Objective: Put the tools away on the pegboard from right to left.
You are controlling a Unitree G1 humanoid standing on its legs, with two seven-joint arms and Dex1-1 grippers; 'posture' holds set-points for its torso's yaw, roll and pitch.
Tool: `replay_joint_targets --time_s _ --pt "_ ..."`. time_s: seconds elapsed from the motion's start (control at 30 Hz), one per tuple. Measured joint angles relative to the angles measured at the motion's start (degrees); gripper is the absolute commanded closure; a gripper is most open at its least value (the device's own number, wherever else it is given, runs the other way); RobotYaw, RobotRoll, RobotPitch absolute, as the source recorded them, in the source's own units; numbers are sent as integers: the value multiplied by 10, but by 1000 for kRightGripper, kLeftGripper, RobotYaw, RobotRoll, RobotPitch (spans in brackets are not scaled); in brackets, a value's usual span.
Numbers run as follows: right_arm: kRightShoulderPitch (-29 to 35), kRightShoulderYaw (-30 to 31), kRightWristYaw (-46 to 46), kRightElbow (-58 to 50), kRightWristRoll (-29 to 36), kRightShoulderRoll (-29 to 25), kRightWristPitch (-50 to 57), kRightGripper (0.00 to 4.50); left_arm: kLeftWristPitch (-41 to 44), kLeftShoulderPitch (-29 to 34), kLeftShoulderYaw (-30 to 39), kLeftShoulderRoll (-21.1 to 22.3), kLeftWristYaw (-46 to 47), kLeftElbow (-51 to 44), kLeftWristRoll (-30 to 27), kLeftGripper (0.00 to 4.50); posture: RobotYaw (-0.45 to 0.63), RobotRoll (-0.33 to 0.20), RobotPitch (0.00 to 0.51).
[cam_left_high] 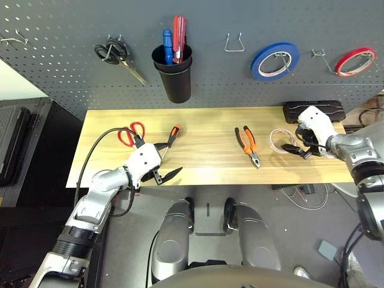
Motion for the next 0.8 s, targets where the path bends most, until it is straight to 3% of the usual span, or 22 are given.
replay_joint_targets --time_s 0.37,0.4,0.5,0.8 --pt "-14 25 -43 46 -48 35 -5 0 27 41 7 12 7 -57 0 18 253 0 330" --pt "-15 25 -45 47 -49 36 -3 177 28 42 8 13 9 -61 0 4 255 0 330" --pt "-18 25 -59 50 -55 40 4 956 32 46 16 16 13 -63 0 0 260 0 330" --pt "-20 22 -87 55 -59 42 -1 4390 39 52 18 17 16 -71 0 0 267 0 322"
